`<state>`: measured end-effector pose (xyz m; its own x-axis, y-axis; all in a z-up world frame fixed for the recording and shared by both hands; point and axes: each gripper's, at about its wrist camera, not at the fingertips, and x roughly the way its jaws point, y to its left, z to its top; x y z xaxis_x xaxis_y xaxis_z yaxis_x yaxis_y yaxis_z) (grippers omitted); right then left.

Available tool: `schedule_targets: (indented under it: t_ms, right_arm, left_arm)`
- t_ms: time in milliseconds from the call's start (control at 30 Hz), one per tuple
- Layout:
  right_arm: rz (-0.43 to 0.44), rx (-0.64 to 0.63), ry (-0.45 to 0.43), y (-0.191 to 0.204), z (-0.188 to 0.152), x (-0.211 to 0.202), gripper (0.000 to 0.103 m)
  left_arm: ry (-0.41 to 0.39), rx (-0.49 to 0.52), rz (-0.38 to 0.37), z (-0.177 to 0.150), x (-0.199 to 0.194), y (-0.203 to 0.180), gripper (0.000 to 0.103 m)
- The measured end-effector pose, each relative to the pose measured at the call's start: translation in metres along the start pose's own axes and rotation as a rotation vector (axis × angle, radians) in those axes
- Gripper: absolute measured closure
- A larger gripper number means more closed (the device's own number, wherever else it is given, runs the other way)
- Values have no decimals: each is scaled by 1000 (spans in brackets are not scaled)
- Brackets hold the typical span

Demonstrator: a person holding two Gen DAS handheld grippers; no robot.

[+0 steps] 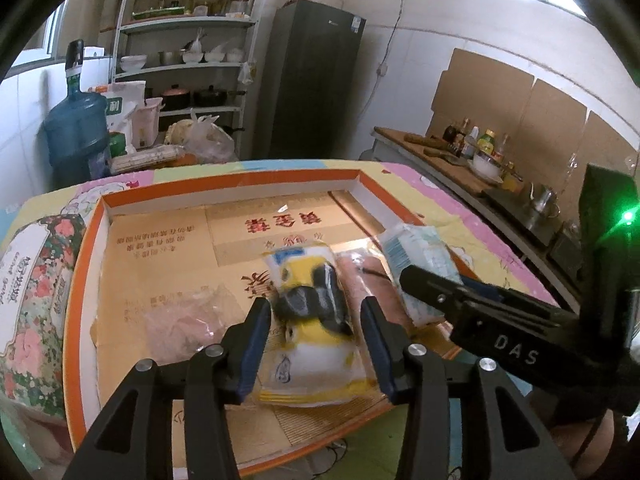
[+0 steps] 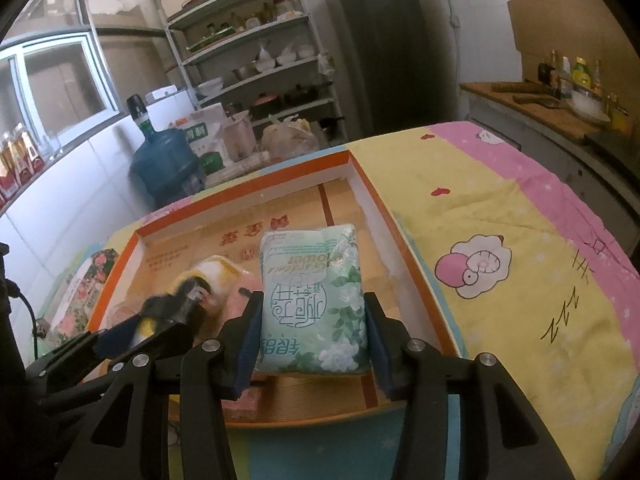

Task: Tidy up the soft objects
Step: 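Lower and release the snack bag and tissue pack into the box with both grippers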

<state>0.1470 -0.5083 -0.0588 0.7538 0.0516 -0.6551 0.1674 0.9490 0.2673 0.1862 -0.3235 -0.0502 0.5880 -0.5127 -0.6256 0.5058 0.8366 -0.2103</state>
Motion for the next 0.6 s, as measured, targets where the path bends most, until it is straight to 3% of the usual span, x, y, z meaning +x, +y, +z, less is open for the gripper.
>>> schedule_targets:
  t_ms: [67,167,333,500,600]
  right_arm:
    - [1,1,0,0,-1,-1,53]
    - [-1,2,-2,0,-1,-1,52]
    - [1,6,-6,-1,-2,-1,51]
    - [-3,8,-19,-1,-2,-4,36]
    - [-1,13,-21,0,-3,-7,35]
  left_arm:
    - [-16,5,0,-1,-3,-3,45]
    - [-33,17,11,-1,-7,-5,41]
    - [-35,13,21,0,-10,-7,40]
    - [-61,15,25,1,-20,-6,40]
    - [-70,13,30,0,-24,-7,40]
